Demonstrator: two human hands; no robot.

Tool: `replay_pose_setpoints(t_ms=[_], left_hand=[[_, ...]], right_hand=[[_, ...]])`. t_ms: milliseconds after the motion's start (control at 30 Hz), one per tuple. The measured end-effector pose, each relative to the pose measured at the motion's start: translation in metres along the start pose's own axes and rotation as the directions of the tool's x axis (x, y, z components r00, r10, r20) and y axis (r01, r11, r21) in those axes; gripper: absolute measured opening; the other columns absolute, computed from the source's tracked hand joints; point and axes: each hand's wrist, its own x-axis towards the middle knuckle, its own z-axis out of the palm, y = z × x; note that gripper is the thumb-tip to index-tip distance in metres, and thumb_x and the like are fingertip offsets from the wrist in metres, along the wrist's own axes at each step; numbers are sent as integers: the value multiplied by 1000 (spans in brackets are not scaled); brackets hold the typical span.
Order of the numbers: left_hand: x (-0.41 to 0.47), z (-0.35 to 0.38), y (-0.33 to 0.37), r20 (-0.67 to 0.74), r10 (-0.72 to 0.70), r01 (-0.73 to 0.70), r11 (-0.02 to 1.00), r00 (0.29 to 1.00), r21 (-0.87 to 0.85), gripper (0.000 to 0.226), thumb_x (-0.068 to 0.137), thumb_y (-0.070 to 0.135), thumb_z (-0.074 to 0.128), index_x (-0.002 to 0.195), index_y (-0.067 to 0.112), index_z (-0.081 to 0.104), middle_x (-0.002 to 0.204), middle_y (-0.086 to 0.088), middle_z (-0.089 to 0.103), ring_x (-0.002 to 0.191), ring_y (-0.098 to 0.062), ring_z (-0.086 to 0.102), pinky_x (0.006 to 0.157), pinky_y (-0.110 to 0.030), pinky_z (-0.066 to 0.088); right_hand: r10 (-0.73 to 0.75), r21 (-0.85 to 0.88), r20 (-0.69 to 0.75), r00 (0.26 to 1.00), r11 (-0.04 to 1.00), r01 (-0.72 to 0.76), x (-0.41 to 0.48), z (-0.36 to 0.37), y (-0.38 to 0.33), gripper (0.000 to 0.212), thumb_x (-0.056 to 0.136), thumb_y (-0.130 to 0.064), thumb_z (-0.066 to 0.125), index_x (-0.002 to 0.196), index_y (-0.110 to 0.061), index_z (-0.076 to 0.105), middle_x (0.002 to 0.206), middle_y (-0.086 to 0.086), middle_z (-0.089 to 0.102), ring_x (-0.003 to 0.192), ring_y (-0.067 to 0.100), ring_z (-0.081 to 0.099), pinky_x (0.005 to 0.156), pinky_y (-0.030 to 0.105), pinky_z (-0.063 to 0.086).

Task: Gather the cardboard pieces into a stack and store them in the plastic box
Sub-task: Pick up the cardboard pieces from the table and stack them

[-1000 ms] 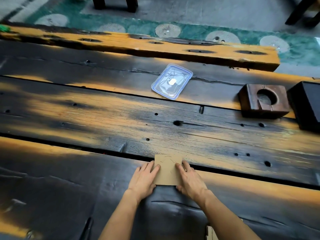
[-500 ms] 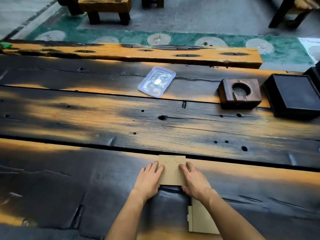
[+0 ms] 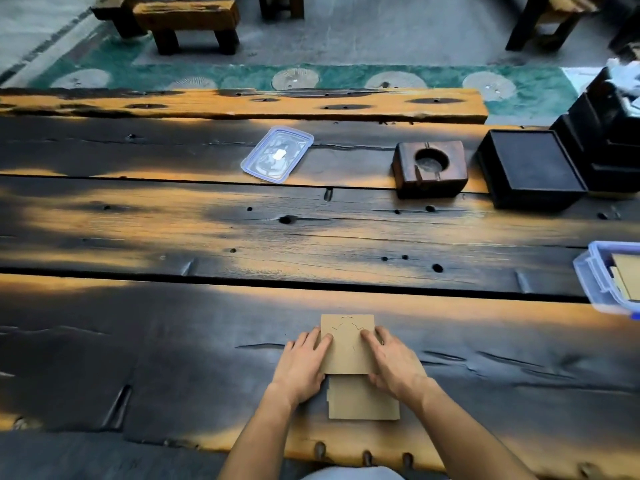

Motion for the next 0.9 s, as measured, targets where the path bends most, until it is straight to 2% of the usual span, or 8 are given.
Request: replay_pose_setpoints(t_ms=[333,500,700,900], left_hand=[[-18,27,44,65,5,-7,1000,998,21,76,94,27,64,158,21,24,168,-10,22,150,-32,27,117,-45,31],[-24,38,51,98,8,-11,999,995,31,74,93,24,64,156,20,25,166,-11,25,147,-33,29,115,-46,32],[-23,46,56,129,-12,8,1000,992,29,74,91,14,63,155,19,25,170,-17,15,150,-36,25,117,-48,32],[-21,53,54,140,-31,35,999,990,-22,75,93,22,64,157,22,24,171,-14,8,150,-35,26,116,-49,33]], right_hand=[[-20,-14,39,999,1000,21,-29,33,32,82,84,-33,67,153,-20,24,141,12,41,127,34,47,104,43,45],[-2,-13,62,998,1000,2,-33,50,35,79,84,-34,69,149,-21,27,139,12,44,125,34,48,104,43,45],[26,-11,80,996,1000,-25,-32,67,33,79,84,-34,71,148,-20,27,139,11,40,126,33,48,102,42,48],[30,20,76,997,999,-32,-29,72,32,76,85,-30,73,146,-20,29,140,11,36,127,32,48,101,41,50]])
